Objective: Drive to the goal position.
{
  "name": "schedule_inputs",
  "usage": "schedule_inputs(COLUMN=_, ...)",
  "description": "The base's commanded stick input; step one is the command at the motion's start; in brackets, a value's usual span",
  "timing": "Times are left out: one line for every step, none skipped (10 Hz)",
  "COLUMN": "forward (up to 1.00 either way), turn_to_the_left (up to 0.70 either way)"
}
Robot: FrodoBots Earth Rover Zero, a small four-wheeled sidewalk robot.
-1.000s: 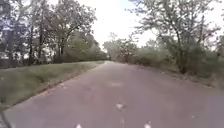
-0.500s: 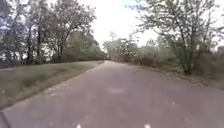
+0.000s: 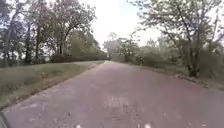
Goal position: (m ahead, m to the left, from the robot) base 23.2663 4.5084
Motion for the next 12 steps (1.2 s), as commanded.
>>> schedule_inputs(forward=1.0, turn_to_the_left=0.0)
schedule_inputs(forward=1.0, turn_to_the_left=0.0)
schedule_inputs(forward=1.0, turn_to_the_left=0.0)
schedule_inputs(forward=1.0, turn_to_the_left=0.0)
schedule_inputs(forward=1.0, turn_to_the_left=0.0)
schedule_inputs(forward=1.0, turn_to_the_left=0.0)
schedule_inputs(forward=1.0, turn_to_the_left=0.0)
schedule_inputs(forward=1.0, turn_to_the_left=0.0)
schedule_inputs(forward=1.0, turn_to_the_left=0.0)
schedule_inputs(forward=1.0, turn_to_the_left=0.0)
schedule_inputs(forward=1.0, turn_to_the_left=0.0)
schedule_inputs(forward=1.0, turn_to_the_left=0.0)
